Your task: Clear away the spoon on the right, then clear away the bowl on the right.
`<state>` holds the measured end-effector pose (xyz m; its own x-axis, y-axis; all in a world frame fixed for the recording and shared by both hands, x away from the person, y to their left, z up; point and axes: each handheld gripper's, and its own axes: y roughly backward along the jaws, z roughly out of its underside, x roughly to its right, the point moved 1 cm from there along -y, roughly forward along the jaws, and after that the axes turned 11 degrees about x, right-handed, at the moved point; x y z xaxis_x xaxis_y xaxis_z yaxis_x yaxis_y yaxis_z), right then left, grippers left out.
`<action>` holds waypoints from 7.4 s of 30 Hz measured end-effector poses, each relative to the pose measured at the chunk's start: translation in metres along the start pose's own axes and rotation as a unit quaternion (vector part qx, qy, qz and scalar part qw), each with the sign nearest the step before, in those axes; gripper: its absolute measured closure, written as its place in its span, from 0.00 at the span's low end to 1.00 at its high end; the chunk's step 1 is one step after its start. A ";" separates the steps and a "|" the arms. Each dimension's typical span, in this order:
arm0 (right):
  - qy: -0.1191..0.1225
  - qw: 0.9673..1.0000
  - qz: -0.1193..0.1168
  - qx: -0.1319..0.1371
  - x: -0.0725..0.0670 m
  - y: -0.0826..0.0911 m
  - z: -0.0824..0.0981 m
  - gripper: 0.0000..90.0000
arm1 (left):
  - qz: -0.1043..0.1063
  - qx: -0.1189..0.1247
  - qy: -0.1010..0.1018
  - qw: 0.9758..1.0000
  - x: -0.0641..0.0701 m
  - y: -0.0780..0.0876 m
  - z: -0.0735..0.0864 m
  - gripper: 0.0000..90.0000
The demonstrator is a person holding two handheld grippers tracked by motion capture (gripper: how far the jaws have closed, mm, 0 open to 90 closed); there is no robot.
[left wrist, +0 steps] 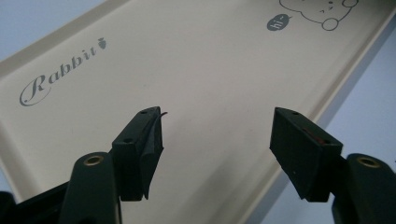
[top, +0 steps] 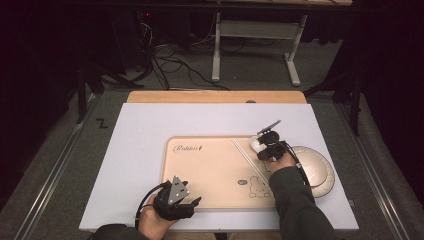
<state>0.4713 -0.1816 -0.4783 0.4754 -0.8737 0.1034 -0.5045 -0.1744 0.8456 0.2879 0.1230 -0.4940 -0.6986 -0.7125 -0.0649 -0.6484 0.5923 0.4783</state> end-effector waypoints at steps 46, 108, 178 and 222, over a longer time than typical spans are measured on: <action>0.006 0.987 -0.090 0.132 0.010 0.081 0.040 0.55 | 0.003 -0.005 0.005 1.000 -0.001 -0.002 0.001 0.39; -0.070 0.980 -0.032 0.183 0.082 0.117 0.124 0.59 | -0.013 0.023 0.011 1.000 -0.005 0.005 -0.004 0.38; -0.134 0.983 -0.067 0.106 0.125 0.074 0.123 0.93 | -0.001 0.002 0.016 1.000 -0.006 0.003 -0.003 0.33; -0.124 0.979 -0.083 0.138 0.120 0.094 0.115 0.92 | -0.005 -0.014 0.016 1.000 -0.006 -0.001 0.001 0.36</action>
<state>0.3978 -0.3547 -0.4464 0.3946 -0.9005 -0.1828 -0.6269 -0.4093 0.6629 0.2930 0.1269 -0.4947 -0.6822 -0.7300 -0.0427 -0.6463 0.5746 0.5021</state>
